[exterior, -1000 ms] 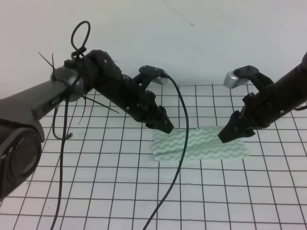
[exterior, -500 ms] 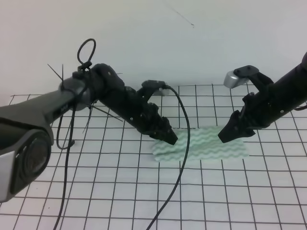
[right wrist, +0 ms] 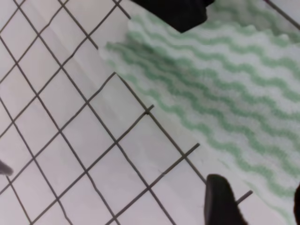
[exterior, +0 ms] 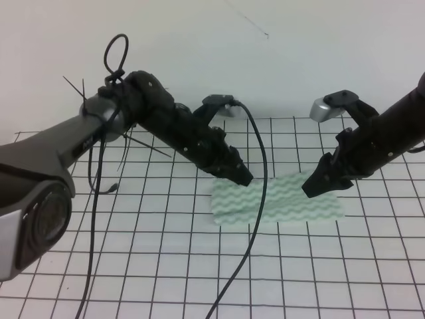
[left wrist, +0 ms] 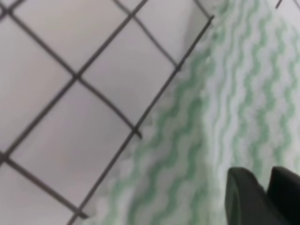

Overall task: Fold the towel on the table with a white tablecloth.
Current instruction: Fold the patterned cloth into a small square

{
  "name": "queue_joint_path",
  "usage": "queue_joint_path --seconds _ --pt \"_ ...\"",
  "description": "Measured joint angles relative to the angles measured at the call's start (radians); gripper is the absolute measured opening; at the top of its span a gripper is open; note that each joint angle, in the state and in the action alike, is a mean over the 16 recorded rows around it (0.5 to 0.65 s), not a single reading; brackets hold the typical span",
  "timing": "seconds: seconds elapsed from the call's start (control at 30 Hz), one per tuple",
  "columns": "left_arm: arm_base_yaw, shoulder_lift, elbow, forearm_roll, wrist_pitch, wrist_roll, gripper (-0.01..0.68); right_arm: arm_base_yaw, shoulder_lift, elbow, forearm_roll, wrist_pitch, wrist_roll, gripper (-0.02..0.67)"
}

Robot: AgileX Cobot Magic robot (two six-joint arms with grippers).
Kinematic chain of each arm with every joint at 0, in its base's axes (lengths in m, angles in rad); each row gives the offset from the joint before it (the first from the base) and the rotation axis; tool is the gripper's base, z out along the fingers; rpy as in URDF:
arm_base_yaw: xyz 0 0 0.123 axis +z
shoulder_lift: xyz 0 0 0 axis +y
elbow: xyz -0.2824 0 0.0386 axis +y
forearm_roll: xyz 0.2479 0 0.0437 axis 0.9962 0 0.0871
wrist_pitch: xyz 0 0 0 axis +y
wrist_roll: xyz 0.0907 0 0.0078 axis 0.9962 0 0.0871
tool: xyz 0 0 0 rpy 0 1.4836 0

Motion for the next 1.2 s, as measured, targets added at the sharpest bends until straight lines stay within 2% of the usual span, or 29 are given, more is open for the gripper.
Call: queue_joint_path --seconds 0.23,0.47,0.63,1.0,1.2 --pt "0.0 0.0 -0.044 0.073 0.025 -0.025 0.064 0.0 0.0 0.0 0.0 -0.002 0.0 0.336" --pt "0.0 0.0 -0.053 0.17 0.012 -0.046 0.057 0.0 -0.001 0.0 0.001 -0.002 0.0 0.336" --pt "-0.001 0.0 -0.053 0.207 0.007 -0.039 0.1 0.0 -0.001 0.0 0.002 -0.002 0.001 0.336" --pt "-0.002 0.005 -0.053 0.187 0.019 0.002 0.247 0.0 -0.002 0.0 0.002 0.0 0.004 0.336" --pt "-0.002 0.023 -0.054 0.16 0.027 0.007 0.279 0.0 -0.002 0.0 0.002 0.003 0.005 0.336"
